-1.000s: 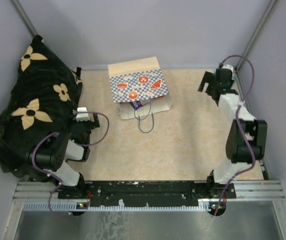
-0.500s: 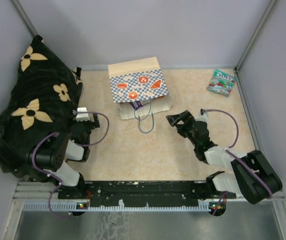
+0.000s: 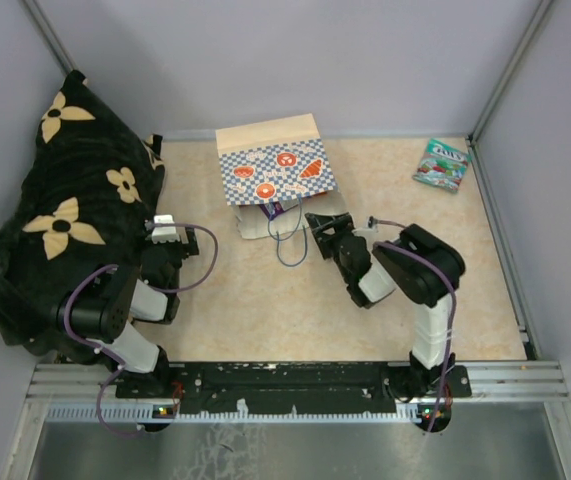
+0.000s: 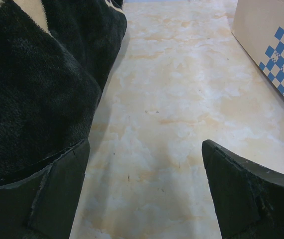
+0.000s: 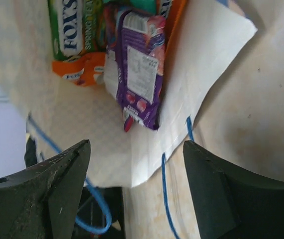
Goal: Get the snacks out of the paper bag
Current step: Adjust the snack at the corner of the board, then take out the snack from the paper bag.
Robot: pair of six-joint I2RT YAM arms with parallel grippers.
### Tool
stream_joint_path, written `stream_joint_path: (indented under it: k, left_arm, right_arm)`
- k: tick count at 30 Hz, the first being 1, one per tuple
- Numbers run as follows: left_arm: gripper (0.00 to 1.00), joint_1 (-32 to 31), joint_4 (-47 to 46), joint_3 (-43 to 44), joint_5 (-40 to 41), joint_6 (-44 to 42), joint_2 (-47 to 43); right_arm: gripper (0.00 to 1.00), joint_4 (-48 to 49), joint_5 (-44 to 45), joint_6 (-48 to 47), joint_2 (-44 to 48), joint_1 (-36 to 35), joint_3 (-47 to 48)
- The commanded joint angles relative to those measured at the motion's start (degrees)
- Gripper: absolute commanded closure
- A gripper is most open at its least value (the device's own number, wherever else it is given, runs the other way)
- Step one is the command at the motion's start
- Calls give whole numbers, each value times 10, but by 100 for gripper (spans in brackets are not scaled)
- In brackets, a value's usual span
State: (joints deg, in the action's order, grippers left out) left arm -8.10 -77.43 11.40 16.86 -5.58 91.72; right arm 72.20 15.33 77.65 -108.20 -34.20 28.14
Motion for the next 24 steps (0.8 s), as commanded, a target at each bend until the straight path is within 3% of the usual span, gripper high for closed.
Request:
stream_joint_path:
  k: [1, 8, 24]
  left_arm:
    - [0, 4, -14, 6, -7, 6, 4]
    - [0, 4, -14, 6, -6, 6, 4]
    - [0, 3, -14, 6, -6, 6, 4]
  right_arm:
    - [25, 84, 112, 87, -89, -11, 66]
    - [27, -10, 151, 109, -157, -12, 172]
    - [29, -374, 143, 145, -196, -15, 379]
